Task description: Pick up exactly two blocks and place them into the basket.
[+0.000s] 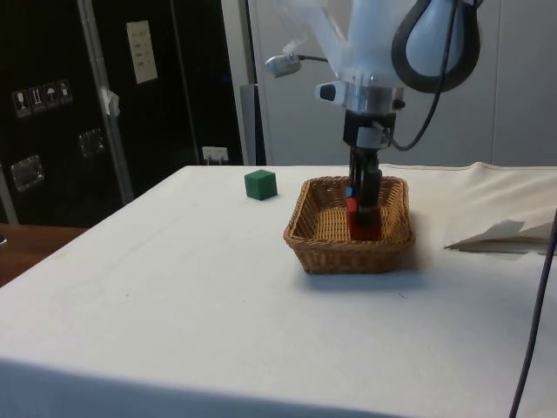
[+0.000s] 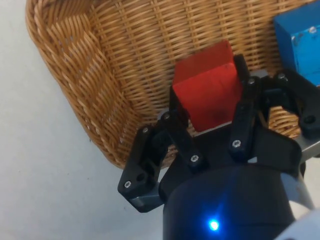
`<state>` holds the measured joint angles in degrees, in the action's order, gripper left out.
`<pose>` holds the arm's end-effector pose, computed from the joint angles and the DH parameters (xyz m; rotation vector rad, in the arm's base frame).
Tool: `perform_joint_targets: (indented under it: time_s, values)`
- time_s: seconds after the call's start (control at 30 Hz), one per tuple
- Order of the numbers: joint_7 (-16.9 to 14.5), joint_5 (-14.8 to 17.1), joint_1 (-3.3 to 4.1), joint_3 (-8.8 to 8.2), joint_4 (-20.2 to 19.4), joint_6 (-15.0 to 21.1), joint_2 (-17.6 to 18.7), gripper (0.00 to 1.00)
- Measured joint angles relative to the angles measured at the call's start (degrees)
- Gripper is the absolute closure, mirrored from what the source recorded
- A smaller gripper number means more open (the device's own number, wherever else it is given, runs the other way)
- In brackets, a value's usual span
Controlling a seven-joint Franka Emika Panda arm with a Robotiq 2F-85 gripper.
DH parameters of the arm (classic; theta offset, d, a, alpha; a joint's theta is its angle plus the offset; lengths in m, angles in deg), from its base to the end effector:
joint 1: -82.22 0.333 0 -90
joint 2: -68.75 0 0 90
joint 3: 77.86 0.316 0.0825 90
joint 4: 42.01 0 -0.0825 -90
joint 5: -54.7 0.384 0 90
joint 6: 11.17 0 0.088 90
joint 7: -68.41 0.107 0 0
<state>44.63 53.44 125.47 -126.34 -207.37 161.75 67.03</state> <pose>0.3621 -0.0287 0.2111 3.0662 0.5325 0.2366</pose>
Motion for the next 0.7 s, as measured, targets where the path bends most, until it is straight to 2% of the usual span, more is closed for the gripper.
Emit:
perform_joint_targets:
  time_s: [0.13,0.2,0.23,0.27,0.3,0.33,0.47,0.7]
  values:
    - [0.1,0.0,0.0,0.0,0.0,0.0,0.2,0.98]
    - [0.1,0.0,0.0,0.0,0.0,0.0,0.2,0.83]
    - [0.1,0.0,0.0,0.0,0.0,0.0,0.2,0.83]
    - [0.1,0.0,0.0,0.0,0.0,0.0,0.2,0.69]
    - [0.1,0.0,0.0,0.0,0.0,0.0,0.2,0.6]
    - [0.1,0.0,0.0,0.0,0.0,0.0,0.2,0.4]
    - [0.1,0.0,0.0,0.0,0.0,0.0,0.2,0.02]
    - [0.1,0.0,0.0,0.0,0.0,0.0,0.3,0.0]
